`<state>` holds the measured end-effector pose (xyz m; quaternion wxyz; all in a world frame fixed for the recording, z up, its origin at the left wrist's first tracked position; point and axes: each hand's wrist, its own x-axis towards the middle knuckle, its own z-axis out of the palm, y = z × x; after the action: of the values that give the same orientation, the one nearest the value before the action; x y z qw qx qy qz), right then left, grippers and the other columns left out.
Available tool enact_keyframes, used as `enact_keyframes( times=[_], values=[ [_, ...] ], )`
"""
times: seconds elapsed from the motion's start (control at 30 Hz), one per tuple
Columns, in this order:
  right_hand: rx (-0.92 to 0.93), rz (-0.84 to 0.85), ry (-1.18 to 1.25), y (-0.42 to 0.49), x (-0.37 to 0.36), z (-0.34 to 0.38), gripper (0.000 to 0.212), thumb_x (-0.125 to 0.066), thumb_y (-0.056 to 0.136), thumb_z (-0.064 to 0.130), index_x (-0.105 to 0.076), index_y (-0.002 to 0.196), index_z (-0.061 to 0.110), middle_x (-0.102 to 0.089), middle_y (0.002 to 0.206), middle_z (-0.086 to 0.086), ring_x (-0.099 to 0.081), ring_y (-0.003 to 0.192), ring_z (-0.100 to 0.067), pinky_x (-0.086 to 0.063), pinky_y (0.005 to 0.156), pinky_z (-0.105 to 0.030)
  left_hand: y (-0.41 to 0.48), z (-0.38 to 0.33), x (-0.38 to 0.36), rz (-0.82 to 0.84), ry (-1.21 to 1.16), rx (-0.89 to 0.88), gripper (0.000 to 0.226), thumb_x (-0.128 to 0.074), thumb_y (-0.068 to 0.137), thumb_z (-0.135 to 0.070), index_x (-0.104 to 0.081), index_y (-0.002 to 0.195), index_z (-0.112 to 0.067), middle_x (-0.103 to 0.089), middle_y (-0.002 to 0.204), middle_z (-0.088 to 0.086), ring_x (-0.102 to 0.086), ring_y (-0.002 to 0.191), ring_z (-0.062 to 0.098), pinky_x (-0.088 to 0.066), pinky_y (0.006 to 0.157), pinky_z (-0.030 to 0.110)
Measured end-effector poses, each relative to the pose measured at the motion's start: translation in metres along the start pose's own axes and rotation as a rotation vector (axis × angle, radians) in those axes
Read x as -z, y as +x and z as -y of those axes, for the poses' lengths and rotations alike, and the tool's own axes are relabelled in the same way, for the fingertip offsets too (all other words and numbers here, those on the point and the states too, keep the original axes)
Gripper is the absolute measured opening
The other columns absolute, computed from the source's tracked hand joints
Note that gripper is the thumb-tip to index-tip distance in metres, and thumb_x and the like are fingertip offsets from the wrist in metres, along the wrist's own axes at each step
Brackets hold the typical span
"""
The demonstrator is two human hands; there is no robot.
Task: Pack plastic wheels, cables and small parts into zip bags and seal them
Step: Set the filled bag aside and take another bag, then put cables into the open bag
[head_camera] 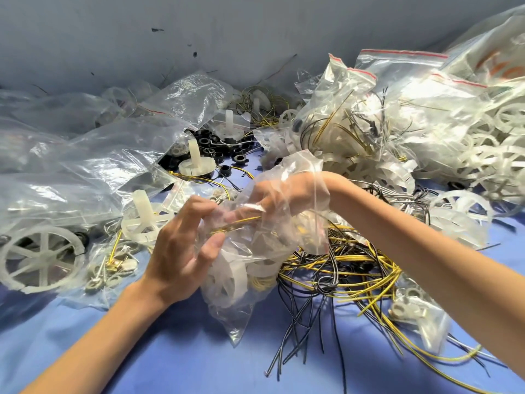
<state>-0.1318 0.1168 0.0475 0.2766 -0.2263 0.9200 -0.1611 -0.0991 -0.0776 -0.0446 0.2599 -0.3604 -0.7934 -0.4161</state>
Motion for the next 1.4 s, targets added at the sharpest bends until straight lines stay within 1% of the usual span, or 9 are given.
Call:
enact_keyframes(
  times=[0.1, 0.23, 0.33, 0.43, 0.6, 0.87, 1.03, 1.27, 1.4],
  values=[
    [0.028, -0.017, 0.000, -0.005, -0.001, 0.004, 0.033, -0.050, 0.091, -0.008, -0.055, 0.124, -0.002, -0.059, 0.104, -0.014, -0.051, 0.087, -0.022, -0.042, 0.067, -0.014, 0.003, -0.004, -0.001, -0.066, -0.008, -0.055, 0.012, -0.048, 0.082, -0.021, -0.050, 0.092, -0.014, -0.053, 0.091, 0.005, -0.051, 0.082, 0.013, -0.042, 0.072, 0.022],
    [0.040, -0.105, -0.061, -0.027, 0.000, 0.010, 0.041, -0.046, 0.095, 0.037, -0.064, 0.118, 0.008, -0.068, 0.110, -0.013, -0.064, 0.101, -0.021, -0.050, 0.088, -0.030, 0.006, -0.007, -0.001, -0.011, -0.086, -0.001, 0.009, -0.046, 0.081, -0.020, -0.053, 0.079, -0.015, -0.052, 0.080, -0.002, -0.052, 0.076, 0.018, -0.041, 0.069, 0.030],
    [0.037, -0.183, -0.064, -0.057, 0.013, 0.000, 0.045, -0.044, 0.083, 0.061, -0.069, 0.093, 0.025, -0.068, 0.081, 0.011, -0.064, 0.070, 0.000, -0.051, 0.062, -0.013, 0.008, -0.008, -0.002, 0.022, -0.124, 0.047, 0.011, -0.041, 0.081, -0.024, -0.048, 0.075, -0.018, -0.050, 0.078, -0.005, -0.049, 0.074, 0.011, -0.038, 0.068, 0.024],
    [-0.049, -0.242, -0.088, -0.084, 0.027, -0.017, 0.055, -0.048, 0.068, 0.071, -0.065, 0.082, 0.021, -0.059, 0.065, 0.008, -0.048, 0.053, -0.004, -0.037, 0.053, -0.020, 0.007, -0.009, -0.005, 0.043, -0.119, 0.059, 0.014, -0.038, 0.082, -0.025, -0.045, 0.072, -0.018, -0.048, 0.078, -0.006, -0.046, 0.074, 0.006, -0.036, 0.068, 0.019],
    [-0.143, -0.323, -0.013, -0.108, 0.036, -0.038, 0.032, -0.064, 0.077, 0.050, -0.061, 0.109, 0.047, -0.071, 0.080, 0.019, -0.066, 0.076, 0.004, -0.047, 0.067, -0.020, 0.006, -0.010, -0.008, 0.041, -0.112, 0.097, 0.016, -0.034, 0.083, -0.026, -0.038, 0.067, -0.027, -0.047, 0.076, -0.003, -0.044, 0.073, 0.005, -0.034, 0.067, 0.014],
    [-0.551, -0.286, -0.079, -0.108, 0.035, -0.080, 0.020, -0.075, 0.075, 0.040, -0.071, 0.078, 0.020, -0.070, 0.066, 0.008, -0.062, 0.056, -0.001, -0.041, 0.051, -0.015, 0.024, 0.000, 0.024, 0.227, -0.277, 0.080, 0.034, -0.044, 0.079, -0.036, -0.043, 0.053, -0.016, -0.046, 0.067, 0.009, -0.041, 0.062, 0.018, -0.030, 0.058, 0.028],
    [-0.440, -0.331, -0.126, -0.107, 0.036, -0.077, 0.003, -0.069, 0.083, 0.025, -0.069, 0.082, 0.028, -0.066, 0.072, 0.013, -0.059, 0.064, -0.003, -0.038, 0.057, -0.020, 0.047, 0.003, 0.045, 0.475, -0.068, 0.141, 0.033, -0.042, 0.058, -0.035, -0.047, 0.054, -0.002, -0.052, 0.071, 0.007, -0.046, 0.067, 0.013, -0.036, 0.061, 0.032],
    [-0.219, -0.647, -0.165, -0.107, 0.043, -0.058, 0.024, -0.049, 0.095, 0.029, -0.070, 0.098, 0.018, -0.066, 0.084, -0.007, -0.057, 0.074, -0.022, -0.043, 0.065, -0.032, 0.098, -0.066, 0.023, 0.216, 0.066, -0.088, 0.030, -0.048, 0.070, -0.011, -0.058, 0.099, -0.010, -0.056, 0.107, 0.008, -0.052, 0.103, 0.021, -0.043, 0.088, 0.032],
    [-0.072, -0.797, -0.056, -0.107, 0.046, -0.052, 0.030, -0.044, 0.098, 0.033, -0.064, 0.080, 0.022, -0.055, 0.064, -0.004, -0.052, 0.058, -0.015, -0.039, 0.055, -0.029, 0.124, -0.096, -0.005, 0.619, 0.294, -0.177, 0.023, -0.054, 0.080, -0.047, -0.066, 0.090, -0.030, -0.060, 0.098, -0.013, -0.053, 0.098, 0.010, -0.044, 0.089, 0.035]
  ],
)
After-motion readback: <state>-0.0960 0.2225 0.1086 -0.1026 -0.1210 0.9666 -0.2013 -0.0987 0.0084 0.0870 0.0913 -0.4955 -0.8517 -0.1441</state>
